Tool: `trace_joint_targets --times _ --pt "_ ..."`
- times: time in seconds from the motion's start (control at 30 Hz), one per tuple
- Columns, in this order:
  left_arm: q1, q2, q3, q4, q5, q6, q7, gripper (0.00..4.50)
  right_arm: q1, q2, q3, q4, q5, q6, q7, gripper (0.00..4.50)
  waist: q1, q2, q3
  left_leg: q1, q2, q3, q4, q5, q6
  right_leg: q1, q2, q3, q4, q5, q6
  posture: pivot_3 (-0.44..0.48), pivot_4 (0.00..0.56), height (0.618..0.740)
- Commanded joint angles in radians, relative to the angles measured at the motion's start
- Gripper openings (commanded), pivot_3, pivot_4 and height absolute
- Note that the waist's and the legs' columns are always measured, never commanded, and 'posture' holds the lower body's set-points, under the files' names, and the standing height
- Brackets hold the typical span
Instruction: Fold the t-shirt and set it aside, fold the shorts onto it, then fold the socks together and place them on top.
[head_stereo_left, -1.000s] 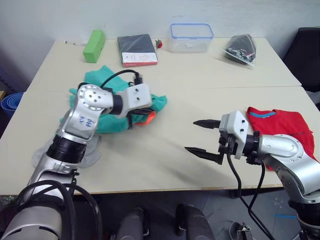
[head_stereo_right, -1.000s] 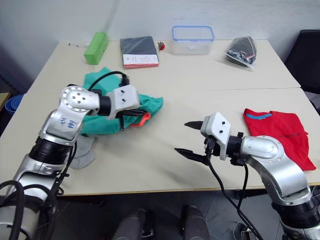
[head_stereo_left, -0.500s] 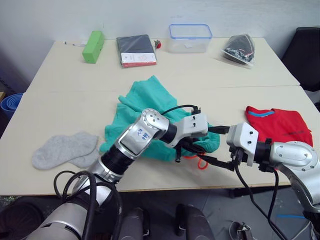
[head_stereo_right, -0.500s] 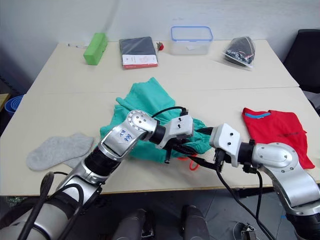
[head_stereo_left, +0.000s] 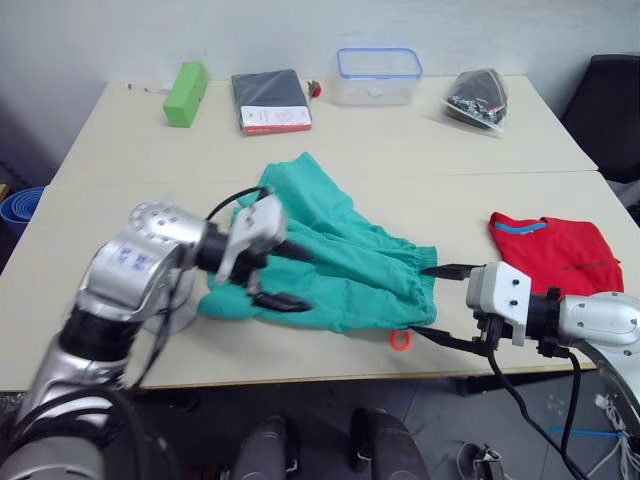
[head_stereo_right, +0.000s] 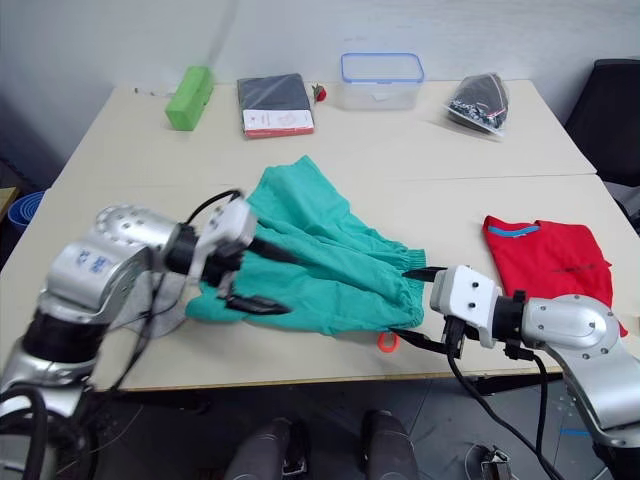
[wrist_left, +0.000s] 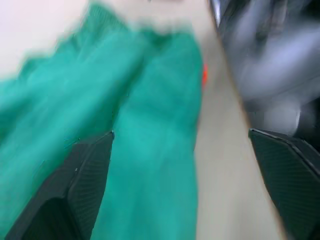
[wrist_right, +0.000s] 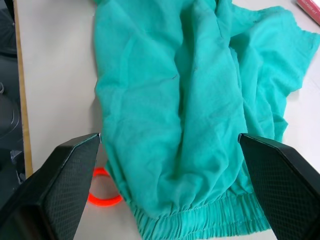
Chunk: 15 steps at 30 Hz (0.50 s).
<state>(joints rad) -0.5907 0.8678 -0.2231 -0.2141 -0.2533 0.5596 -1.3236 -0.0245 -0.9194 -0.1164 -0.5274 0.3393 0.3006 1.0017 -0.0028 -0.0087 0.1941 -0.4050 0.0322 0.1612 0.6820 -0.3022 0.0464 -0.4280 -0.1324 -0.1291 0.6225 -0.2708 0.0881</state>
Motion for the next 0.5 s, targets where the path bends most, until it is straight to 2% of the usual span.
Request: trace_joint_targets --times 0.03,0.1,0.3,0.33,0.37,0.4,0.5 --pt "0.079 0.051 -0.043 -0.003 0.114 -0.231 -0.005 4.49 0.018 -0.027 0.032 0.007 -0.095 -0.107 0.012 4.50 0.008 0.000 0.000 -0.001 0.000 0.000 0.000 0.000 0.000 0.000 0.000 0.000 -0.001 0.000 0.000 0.000 0.150 0.740" --pt "0.108 0.055 -0.052 0.029 0.176 -0.316 0.037 4.49 0.026 -0.029 0.056 0.039 -0.151 -0.161 0.007 4.50 0.018 0.000 0.000 -0.001 -0.001 -0.002 0.000 -0.001 0.001 0.000 -0.002 0.000 -0.002 0.000 0.000 0.000 0.150 0.740" --pt "0.111 0.008 -0.066 0.126 0.293 -0.419 0.155 4.49 -0.003 -0.004 0.122 0.126 -0.281 -0.243 -0.039 4.50 0.026 0.000 0.000 -0.002 -0.001 -0.002 0.000 -0.001 0.002 0.000 -0.007 0.003 -0.002 0.000 0.000 0.000 0.150 0.740" --pt "0.106 0.002 -0.068 0.147 0.312 -0.436 0.171 4.50 -0.012 0.000 0.131 0.142 -0.298 -0.253 -0.049 4.31 0.026 0.000 0.000 -0.001 -0.001 -0.002 0.000 -0.001 0.002 0.000 -0.007 0.002 -0.002 0.000 0.000 0.000 0.150 0.740" --pt "0.104 0.001 -0.065 0.163 0.319 -0.445 0.177 4.30 -0.022 0.008 0.135 0.160 -0.313 -0.266 -0.061 4.10 0.026 0.001 0.000 -0.001 -0.001 -0.001 0.000 -0.001 0.002 0.000 -0.007 0.002 -0.001 0.000 0.000 0.000 0.150 0.740" --pt "0.105 0.003 -0.061 0.170 0.317 -0.448 0.172 4.09 -0.031 0.016 0.137 0.173 -0.318 -0.272 -0.071 3.88 0.026 0.000 0.000 -0.001 -0.001 -0.001 0.000 -0.001 0.002 0.000 -0.007 0.001 -0.001 0.000 0.000 0.000 0.150 0.740" --pt "0.121 0.010 -0.042 0.162 0.287 -0.420 0.162 3.28 -0.041 0.034 0.133 0.186 -0.315 -0.278 -0.085 2.82 0.024 0.001 0.000 0.000 -0.001 -0.001 0.000 0.000 0.002 0.001 -0.006 -0.002 0.001 0.000 0.000 0.000 0.150 0.740"
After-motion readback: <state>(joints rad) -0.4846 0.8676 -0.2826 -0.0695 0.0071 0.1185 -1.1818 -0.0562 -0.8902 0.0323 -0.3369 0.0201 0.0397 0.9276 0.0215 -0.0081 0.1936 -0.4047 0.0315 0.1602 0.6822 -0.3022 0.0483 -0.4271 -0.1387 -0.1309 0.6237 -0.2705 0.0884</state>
